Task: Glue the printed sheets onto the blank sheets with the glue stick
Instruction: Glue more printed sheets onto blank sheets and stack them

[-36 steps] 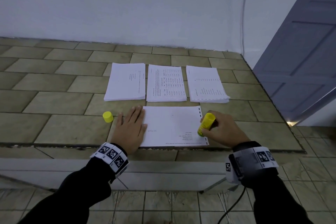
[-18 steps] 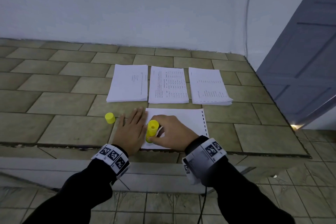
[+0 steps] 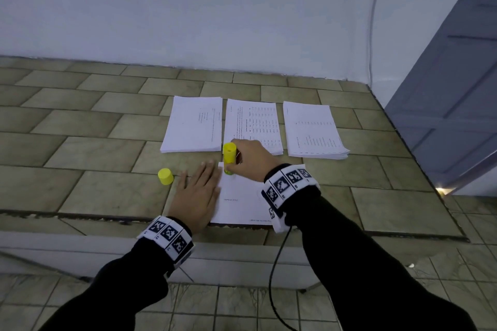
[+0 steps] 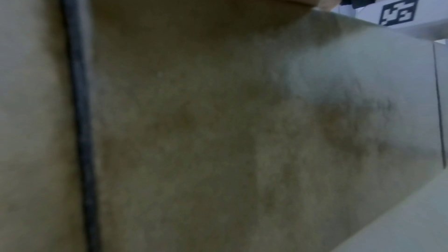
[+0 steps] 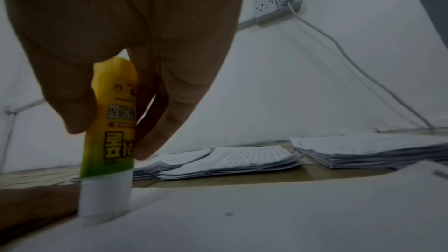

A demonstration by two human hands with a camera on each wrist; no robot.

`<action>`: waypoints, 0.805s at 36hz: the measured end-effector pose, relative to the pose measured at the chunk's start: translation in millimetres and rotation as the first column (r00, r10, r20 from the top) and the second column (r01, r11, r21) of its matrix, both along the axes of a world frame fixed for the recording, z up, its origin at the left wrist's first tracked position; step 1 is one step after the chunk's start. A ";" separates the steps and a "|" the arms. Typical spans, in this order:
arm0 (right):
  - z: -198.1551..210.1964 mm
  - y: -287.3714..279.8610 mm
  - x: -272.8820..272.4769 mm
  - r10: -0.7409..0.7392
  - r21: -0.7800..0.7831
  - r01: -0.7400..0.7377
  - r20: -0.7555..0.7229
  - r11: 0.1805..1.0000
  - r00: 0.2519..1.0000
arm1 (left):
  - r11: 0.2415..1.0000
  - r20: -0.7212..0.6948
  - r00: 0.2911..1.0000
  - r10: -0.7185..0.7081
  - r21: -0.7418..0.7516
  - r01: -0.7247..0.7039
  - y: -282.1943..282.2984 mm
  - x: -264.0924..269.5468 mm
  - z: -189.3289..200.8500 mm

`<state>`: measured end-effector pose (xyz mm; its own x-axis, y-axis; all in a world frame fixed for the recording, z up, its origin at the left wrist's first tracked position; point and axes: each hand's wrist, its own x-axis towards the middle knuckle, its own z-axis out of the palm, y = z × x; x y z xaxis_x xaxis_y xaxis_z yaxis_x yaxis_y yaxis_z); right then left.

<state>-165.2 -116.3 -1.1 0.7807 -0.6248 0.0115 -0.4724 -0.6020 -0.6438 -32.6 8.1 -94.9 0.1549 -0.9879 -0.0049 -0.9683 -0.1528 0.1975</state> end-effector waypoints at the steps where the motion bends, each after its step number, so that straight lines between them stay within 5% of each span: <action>1: 1.7 -3.0 2.2 -0.018 -0.004 0.018 -0.006 1.000 1.000 | 1.000 0.007 1.000 0.001 0.007 -0.002 -0.4 0.2 -0.1; 11: -2.1 -6.2 -24.0 -0.112 0.080 0.110 0.026 0.991 0.993 | 1.000 0.018 1.000 0.007 0.015 -0.007 -0.2 -1.3 1.2; 29: -14.2 32.8 -94.7 0.041 0.083 -0.051 0.112 0.995 0.993 | 0.997 0.061 0.997 0.036 0.062 -0.040 -1.3 -7.4 11.0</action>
